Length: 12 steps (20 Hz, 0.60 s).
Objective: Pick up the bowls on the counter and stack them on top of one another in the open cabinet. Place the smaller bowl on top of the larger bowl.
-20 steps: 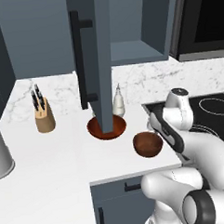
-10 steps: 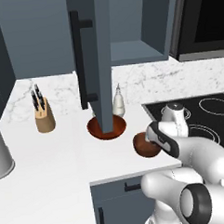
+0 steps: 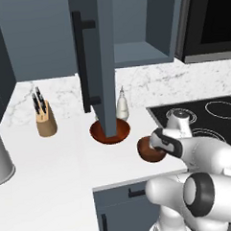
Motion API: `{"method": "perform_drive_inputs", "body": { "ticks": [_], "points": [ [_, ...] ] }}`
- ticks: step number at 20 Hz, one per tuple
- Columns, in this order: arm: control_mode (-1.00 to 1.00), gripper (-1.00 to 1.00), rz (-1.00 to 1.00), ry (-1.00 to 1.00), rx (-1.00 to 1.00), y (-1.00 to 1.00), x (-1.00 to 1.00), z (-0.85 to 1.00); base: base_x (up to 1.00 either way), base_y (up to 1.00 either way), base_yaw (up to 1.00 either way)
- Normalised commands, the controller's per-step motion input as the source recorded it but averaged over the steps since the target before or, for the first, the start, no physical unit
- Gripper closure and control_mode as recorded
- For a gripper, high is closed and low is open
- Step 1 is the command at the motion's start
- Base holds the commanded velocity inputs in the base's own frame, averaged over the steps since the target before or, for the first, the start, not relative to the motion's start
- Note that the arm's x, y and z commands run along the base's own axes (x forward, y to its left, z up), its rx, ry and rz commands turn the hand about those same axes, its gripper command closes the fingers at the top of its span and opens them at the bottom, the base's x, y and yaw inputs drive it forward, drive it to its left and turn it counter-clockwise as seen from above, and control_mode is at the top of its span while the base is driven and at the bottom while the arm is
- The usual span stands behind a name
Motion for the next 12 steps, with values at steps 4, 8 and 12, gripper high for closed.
{"method": "perform_drive_inputs", "body": {
  "ticks": [4, 8, 12],
  "points": [
    [-1.00, 1.00, 0.00, -0.02, 0.00, 0.01, 0.03, -0.13, 0.00, 0.00, 0.00],
    [-1.00, 1.00, -0.02, -0.09, 0.00, 0.07, 0.00, 0.21, 0.00, 0.00, 0.00],
    [-1.00, 1.00, -0.11, -0.14, 0.00, 0.29, 0.00, 0.92, 0.00, 0.00, 0.00]
  ]
}}
